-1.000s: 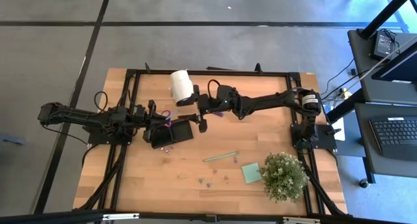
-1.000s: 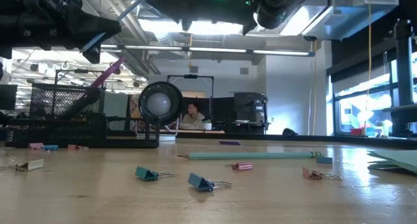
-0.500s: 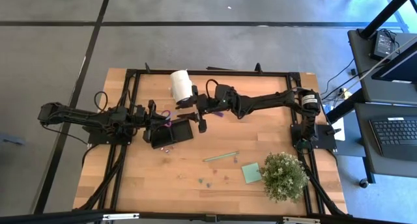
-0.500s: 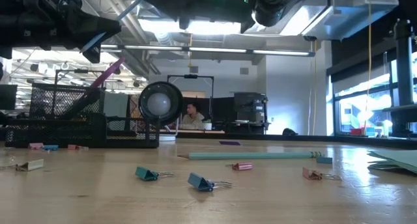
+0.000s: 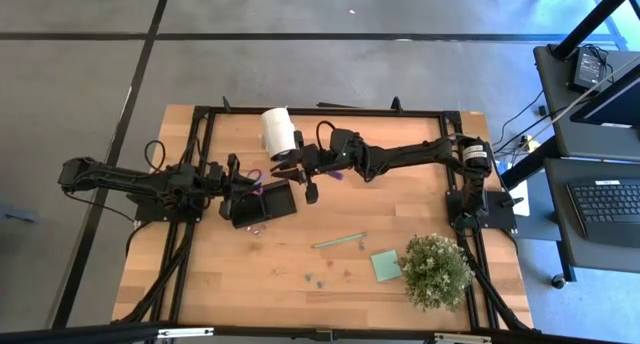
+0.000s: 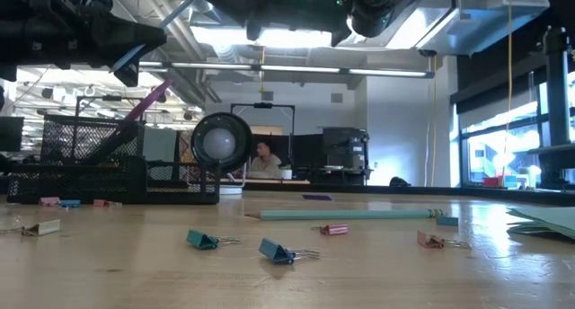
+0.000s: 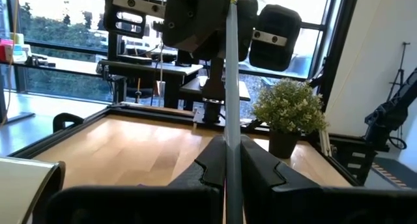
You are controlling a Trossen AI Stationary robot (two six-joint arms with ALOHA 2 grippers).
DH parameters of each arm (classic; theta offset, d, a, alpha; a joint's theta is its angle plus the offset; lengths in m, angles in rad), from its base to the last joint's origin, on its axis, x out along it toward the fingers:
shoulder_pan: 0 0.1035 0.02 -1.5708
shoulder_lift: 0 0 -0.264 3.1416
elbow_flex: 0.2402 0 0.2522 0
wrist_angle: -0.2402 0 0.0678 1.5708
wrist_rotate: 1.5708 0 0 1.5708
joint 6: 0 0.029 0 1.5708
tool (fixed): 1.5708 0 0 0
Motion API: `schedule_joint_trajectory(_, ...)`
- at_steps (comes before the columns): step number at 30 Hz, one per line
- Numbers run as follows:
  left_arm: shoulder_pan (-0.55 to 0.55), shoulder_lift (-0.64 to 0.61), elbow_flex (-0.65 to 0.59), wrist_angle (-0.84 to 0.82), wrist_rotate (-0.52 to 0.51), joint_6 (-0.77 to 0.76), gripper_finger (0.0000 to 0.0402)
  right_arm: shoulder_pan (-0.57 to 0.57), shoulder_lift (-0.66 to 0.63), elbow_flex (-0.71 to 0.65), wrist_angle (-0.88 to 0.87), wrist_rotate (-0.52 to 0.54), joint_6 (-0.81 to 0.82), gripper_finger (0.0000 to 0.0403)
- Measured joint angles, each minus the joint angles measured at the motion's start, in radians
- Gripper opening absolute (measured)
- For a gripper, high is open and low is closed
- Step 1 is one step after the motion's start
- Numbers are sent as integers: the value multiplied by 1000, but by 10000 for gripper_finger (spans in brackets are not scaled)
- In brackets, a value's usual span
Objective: Pick and place office supplies into organizer
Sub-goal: Put the blue pencil into the black desk organizer
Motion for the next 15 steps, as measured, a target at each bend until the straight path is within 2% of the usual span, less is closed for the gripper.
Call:
schedule_joint_trajectory(3,0,0,0,-2,6,1,21,0,0,0,-1,0,-8,23)
schedule_joint_trajectory(6,0,0,0,-2,14,42,35,0,0,0,-2,0,-14,23)
schedule_joint_trajectory(11,0,0,0,-1,14,80,76,1,0,0,-3,-4,0,23)
schedule_joint_trajectory(15,0,0,0,15,64,85,111,1,0,0,-8,-4,1,23)
